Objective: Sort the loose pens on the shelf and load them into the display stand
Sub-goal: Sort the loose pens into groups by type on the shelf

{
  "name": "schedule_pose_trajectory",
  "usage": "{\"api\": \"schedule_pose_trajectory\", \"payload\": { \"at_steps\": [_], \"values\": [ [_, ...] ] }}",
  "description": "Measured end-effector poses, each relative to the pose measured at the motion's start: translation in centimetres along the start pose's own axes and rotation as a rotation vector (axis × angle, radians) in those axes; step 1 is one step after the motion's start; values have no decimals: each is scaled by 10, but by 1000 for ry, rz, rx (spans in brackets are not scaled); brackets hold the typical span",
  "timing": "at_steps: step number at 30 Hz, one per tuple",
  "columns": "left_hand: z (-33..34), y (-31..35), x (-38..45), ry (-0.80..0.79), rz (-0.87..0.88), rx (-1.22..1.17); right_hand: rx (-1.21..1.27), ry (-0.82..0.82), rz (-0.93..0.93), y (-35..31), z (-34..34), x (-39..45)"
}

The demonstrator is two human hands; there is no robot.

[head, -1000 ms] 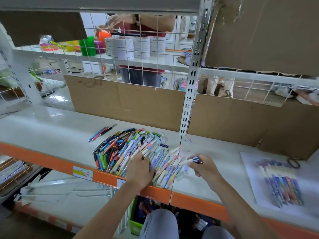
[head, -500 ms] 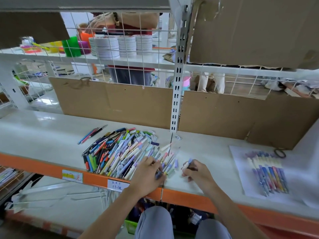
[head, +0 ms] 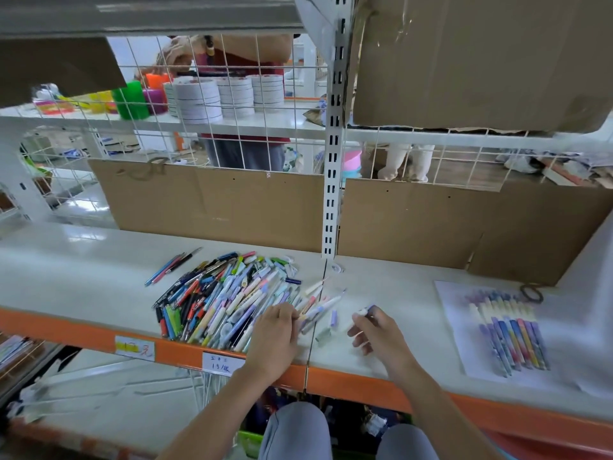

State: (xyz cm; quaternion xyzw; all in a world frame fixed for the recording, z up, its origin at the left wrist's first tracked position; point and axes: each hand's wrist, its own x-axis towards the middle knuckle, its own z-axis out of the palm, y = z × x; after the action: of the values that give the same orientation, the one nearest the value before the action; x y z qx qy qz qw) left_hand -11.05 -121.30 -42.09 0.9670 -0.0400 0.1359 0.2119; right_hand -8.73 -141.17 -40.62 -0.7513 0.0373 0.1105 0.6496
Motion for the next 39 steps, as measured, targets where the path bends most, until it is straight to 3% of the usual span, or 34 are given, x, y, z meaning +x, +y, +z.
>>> {"api": "schedule_pose_trajectory", "payload": {
  "at_steps": [5,17,23,27,32,35,39],
  "values": [
    [-5,6,-5,-109,-64,-296,63,35,-80,-22,-3,-9],
    [-6,8,-5,-3,30,-356,193,80,-173,-42,-9,-13],
    [-9,13,-9,-47,48,-459,93,-72,-136,-42,-8,-19],
    [-13,22,-7,-111,60,-480,210,-122,-82,-43,-6,-20],
    [-22,38,-2,-170,29,-543,264,-16,-163,-49,2,-21],
    [-22,51,6,-146,-7,-542,287,119,-239,-47,15,-23],
    [-19,59,7,-83,0,-501,303,181,-228,-45,20,-21]
  ]
}}
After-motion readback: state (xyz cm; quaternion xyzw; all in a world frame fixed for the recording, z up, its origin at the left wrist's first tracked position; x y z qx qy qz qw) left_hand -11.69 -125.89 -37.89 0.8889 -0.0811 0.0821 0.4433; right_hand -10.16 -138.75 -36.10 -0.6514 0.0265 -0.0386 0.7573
